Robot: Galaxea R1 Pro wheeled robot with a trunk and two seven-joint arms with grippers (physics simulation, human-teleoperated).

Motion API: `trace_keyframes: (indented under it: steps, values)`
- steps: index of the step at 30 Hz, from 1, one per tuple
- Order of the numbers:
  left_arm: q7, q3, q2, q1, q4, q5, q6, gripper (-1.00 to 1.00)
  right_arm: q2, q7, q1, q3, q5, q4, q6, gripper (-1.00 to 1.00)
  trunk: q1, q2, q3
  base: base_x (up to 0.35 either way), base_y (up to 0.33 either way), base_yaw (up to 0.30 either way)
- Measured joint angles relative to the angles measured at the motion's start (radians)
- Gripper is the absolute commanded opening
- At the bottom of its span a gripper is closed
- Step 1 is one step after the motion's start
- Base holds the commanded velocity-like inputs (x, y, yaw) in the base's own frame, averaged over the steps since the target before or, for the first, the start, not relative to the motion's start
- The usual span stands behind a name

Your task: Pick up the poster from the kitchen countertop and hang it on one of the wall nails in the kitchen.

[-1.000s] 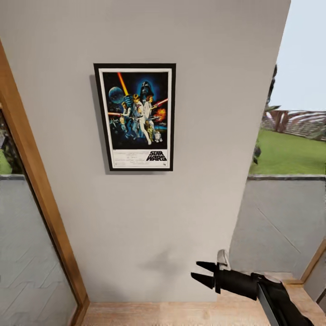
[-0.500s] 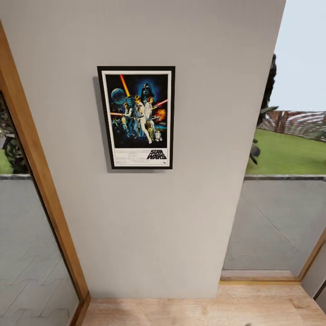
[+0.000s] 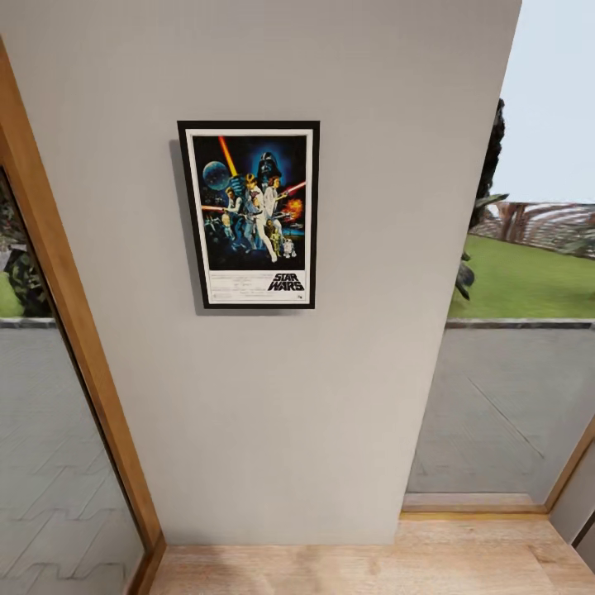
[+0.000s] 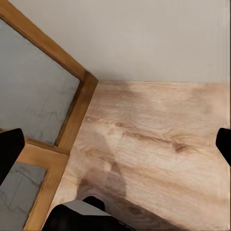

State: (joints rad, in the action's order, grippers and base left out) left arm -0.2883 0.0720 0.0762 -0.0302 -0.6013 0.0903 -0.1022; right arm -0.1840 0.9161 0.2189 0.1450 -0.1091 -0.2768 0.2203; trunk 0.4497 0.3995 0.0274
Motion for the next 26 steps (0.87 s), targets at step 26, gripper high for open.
trace_keyframes:
  steps: [26]
  values:
    - [0.136, -0.011, 0.004, 0.0, 0.208, -0.005, -0.015, 1.0, 0.044, -0.867, -0.003, 0.001, -0.002, 0.32, -0.012, 1.0, 0.0, 0.0, 0.0, 0.0, 0.0, 0.0]
